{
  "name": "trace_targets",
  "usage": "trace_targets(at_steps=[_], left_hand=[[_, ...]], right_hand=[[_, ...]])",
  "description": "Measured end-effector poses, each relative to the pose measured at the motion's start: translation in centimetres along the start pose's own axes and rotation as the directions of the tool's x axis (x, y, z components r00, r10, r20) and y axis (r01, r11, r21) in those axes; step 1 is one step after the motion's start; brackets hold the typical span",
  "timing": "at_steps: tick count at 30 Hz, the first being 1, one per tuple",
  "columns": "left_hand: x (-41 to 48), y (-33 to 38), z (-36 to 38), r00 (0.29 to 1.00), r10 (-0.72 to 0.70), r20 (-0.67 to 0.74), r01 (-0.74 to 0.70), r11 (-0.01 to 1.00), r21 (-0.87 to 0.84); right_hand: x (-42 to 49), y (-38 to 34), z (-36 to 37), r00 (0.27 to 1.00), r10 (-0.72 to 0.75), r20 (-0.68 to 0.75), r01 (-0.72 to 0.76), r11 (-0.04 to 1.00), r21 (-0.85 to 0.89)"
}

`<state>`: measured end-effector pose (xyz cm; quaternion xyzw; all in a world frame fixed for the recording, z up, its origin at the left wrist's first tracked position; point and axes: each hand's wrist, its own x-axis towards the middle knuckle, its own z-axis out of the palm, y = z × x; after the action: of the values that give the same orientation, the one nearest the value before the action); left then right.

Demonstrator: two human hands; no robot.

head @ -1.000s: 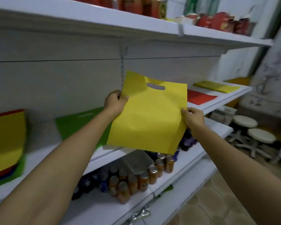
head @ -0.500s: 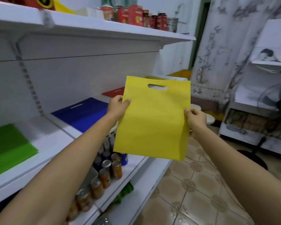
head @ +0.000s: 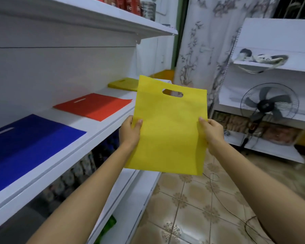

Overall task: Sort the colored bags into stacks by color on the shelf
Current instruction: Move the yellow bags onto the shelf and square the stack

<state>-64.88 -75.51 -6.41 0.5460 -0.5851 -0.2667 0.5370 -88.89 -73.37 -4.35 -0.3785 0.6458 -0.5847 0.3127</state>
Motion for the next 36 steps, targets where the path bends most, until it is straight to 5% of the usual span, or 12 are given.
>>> trace_targets(at_steps=[10,21,36], left_hand=[[11.7,-4.0,5.3,0.998,0.053,-0.021,-0.055,0.994,-0.098],[16.1,-6.4,9.1,0.999,-0.033,0.042,0.044,0.952,-0.301],[24.6,-3.8,22.8,0.971,-0.217,-0.1,0.156,0.892,-0.424]], right_hand=[[9.0,1.3,5.3,0.997,-0.01,-0.075,0.009,1.0,-0.009],[13.0,2.4,5.7,0.989,0.017,-0.148,-0.003,0.995,0.095],[35.4,2.8,4.0,0.995,-0.014,0.101,-0.009,0.975,0.223]])
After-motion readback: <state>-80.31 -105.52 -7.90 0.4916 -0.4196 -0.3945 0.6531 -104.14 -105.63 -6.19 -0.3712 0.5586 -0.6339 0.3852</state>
